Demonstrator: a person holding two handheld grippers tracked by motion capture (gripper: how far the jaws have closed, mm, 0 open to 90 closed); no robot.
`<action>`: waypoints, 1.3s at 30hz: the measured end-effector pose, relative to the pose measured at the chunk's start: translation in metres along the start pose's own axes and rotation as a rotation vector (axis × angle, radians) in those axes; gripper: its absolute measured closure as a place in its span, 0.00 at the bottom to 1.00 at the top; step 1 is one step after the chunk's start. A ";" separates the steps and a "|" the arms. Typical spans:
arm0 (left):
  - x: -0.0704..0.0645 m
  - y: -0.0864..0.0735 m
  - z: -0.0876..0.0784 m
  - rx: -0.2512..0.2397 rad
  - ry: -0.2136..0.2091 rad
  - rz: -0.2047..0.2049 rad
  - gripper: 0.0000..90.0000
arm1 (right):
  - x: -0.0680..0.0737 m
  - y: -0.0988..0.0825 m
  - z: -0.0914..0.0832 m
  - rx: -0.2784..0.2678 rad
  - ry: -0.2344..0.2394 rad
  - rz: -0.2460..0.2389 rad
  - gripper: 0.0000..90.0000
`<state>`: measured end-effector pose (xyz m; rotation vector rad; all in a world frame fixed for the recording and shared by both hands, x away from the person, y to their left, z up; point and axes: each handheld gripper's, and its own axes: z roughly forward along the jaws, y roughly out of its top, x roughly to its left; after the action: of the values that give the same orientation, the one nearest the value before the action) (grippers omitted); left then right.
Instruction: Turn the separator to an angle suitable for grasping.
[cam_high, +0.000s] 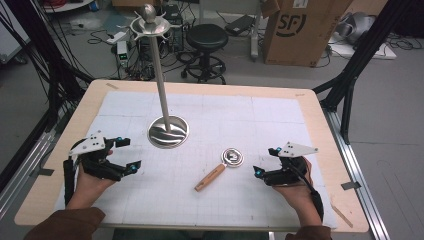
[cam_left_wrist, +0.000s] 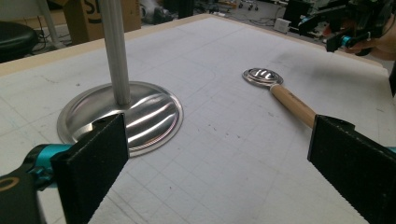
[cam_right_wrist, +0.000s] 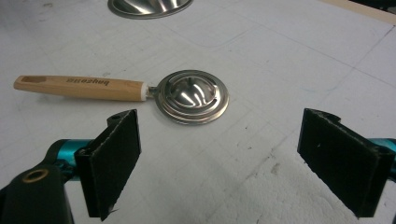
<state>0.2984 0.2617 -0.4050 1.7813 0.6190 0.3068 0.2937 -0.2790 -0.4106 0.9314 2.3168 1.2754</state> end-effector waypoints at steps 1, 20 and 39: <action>0.000 0.000 0.001 -0.001 -0.001 -0.004 0.07 | 0.000 0.000 0.000 0.002 0.003 0.001 0.14; -0.001 0.000 -0.001 -0.003 0.004 0.007 0.07 | 0.017 0.008 0.007 0.042 0.084 -0.052 0.41; -0.002 0.000 0.002 0.012 -0.002 0.010 0.07 | 0.050 0.021 0.047 0.098 0.282 -0.117 0.64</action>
<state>0.2976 0.2594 -0.4055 1.7960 0.6119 0.3083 0.2913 -0.2076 -0.4171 0.6689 2.6266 1.3281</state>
